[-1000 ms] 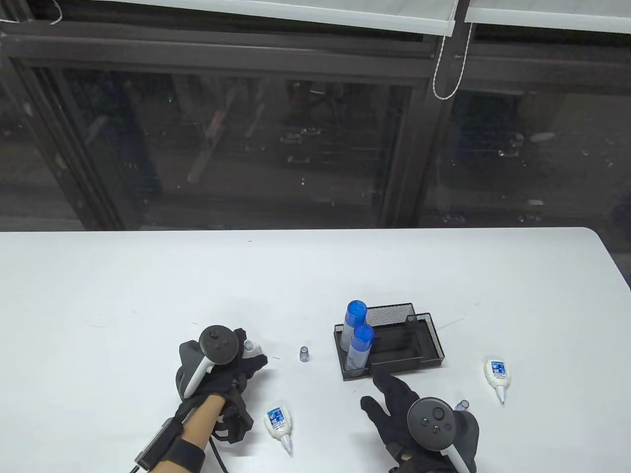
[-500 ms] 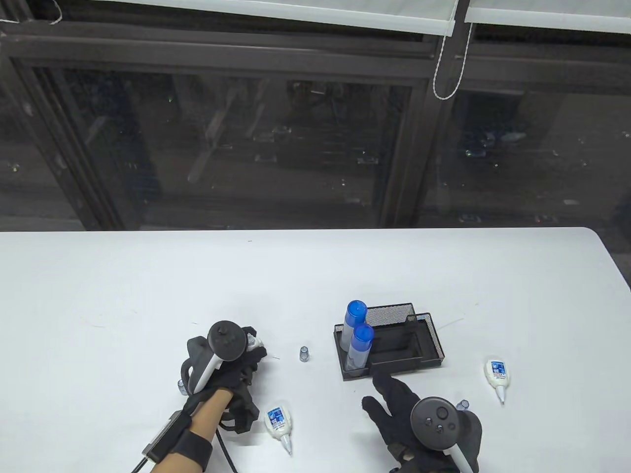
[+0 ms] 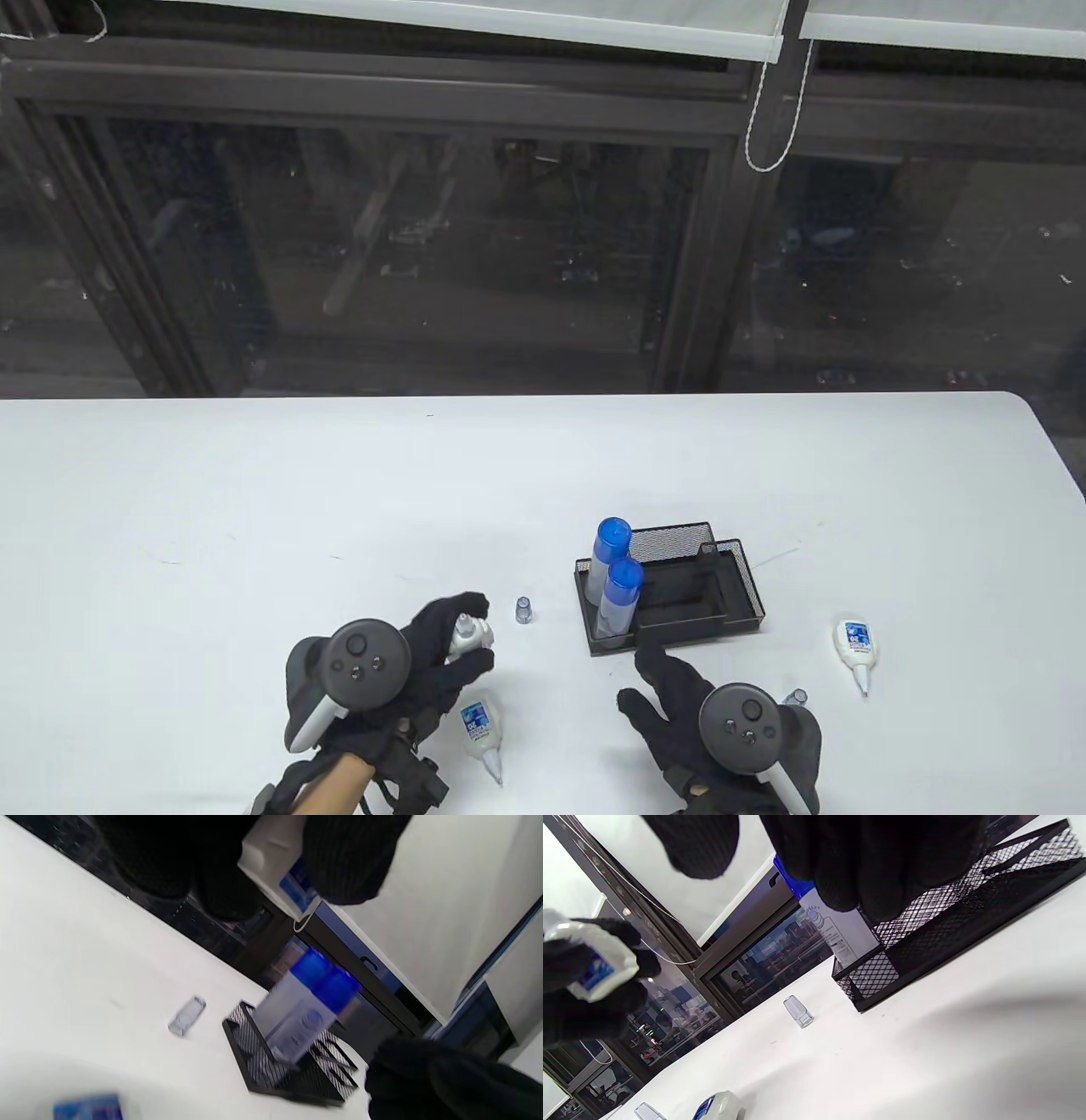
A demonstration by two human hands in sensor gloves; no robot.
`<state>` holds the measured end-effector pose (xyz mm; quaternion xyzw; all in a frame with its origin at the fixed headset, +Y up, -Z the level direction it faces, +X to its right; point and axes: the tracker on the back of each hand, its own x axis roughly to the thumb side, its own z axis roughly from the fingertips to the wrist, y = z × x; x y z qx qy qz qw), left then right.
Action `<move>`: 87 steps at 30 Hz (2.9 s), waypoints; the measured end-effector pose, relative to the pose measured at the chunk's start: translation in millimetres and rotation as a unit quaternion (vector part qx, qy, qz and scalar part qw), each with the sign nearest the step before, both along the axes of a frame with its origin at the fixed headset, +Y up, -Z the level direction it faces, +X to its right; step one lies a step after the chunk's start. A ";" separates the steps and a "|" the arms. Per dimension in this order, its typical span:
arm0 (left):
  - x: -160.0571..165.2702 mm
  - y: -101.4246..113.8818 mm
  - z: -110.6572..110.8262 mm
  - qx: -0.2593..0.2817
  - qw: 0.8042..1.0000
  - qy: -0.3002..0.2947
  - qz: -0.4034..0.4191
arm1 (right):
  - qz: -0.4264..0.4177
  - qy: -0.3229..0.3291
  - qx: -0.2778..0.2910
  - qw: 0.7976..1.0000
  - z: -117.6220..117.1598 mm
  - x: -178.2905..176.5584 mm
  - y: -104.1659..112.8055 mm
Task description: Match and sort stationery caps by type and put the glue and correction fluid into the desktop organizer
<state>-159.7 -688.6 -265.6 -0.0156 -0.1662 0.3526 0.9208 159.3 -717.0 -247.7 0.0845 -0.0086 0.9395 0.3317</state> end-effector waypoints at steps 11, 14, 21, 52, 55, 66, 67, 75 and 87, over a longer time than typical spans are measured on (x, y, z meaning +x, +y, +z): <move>0.1 -31.3 2.1 -0.030 0.999 -0.010 0.022 | 0.026 -0.124 0.055 0.990 3.3 48.3 22.7; -2.7 -33.4 3.8 -0.030 0.999 -0.013 0.019 | 0.069 -0.182 0.017 0.981 0.4 72.3 18.3; -4.0 -36.4 4.6 -0.033 0.999 -0.015 0.027 | 0.137 -0.248 -0.083 0.955 -18.6 85.1 -13.9; 10.1 -44.2 8.7 -0.046 0.998 -0.047 0.009 | 0.020 0.027 0.038 0.999 -7.5 -28.0 69.9; 10.9 -44.6 9.9 -0.045 0.998 -0.050 0.000 | 0.010 0.102 0.054 0.993 -4.9 -62.1 83.0; 13.2 -44.8 10.0 -0.038 0.998 -0.054 -0.013 | 0.084 0.183 0.062 0.978 -1.6 -113.6 56.8; 13.6 -45.1 9.6 -0.038 0.998 -0.053 -0.014 | 0.076 0.191 0.060 0.977 -1.2 -114.4 53.7; 16.7 -43.3 12.1 -0.023 0.998 -0.052 -0.031 | 0.064 0.129 0.070 0.987 4.9 -100.3 49.3; 19.1 -32.3 17.0 0.027 0.999 -0.017 -0.029 | 0.036 0.113 0.083 0.990 0.6 -107.7 60.3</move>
